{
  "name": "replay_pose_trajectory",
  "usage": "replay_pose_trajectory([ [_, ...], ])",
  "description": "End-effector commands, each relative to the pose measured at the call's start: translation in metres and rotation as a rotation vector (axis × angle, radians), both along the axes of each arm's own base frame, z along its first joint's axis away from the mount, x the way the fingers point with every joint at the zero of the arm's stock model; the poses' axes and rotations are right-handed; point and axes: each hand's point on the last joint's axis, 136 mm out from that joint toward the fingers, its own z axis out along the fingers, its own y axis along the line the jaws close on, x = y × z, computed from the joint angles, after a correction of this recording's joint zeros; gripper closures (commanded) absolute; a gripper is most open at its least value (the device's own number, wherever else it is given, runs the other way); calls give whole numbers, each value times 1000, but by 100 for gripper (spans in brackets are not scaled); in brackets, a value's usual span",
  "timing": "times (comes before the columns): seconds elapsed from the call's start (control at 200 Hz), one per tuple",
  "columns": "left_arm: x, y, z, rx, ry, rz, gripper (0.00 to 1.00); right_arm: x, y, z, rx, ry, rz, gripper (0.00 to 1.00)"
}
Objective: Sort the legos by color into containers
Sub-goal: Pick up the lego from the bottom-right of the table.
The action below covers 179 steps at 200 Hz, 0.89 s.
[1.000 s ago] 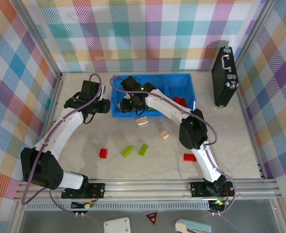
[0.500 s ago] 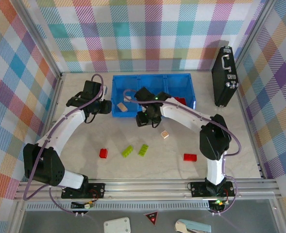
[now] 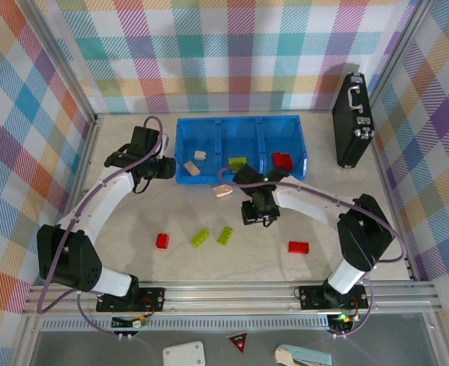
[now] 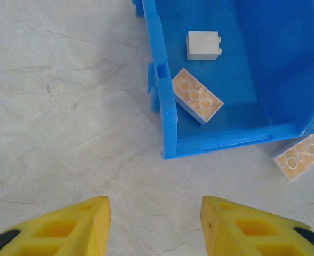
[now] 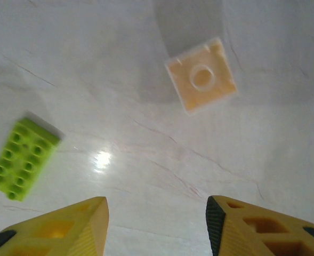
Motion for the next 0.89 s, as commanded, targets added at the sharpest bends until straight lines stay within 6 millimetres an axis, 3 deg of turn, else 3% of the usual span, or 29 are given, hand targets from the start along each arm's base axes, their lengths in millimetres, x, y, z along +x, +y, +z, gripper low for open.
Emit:
replay_pose_trajectory([
  [0.0,1,1,7,-11,5,-8,52,-11,-23,-2,-26,10,-80,47],
  [0.26,1,0,10,-23,-9,-7,52,-35,-72,-16,-47,46,-233,44],
  [0.505,0,1,14,-24,-27,-4,52,-53,-111,-24,-27,77,-394,32],
  [0.695,0,2,20,-25,-52,1,52,-61,-125,-29,-25,94,-482,16],
  [0.89,-1,0,21,-37,-56,-7,52,-69,-133,-43,-39,114,-544,9],
])
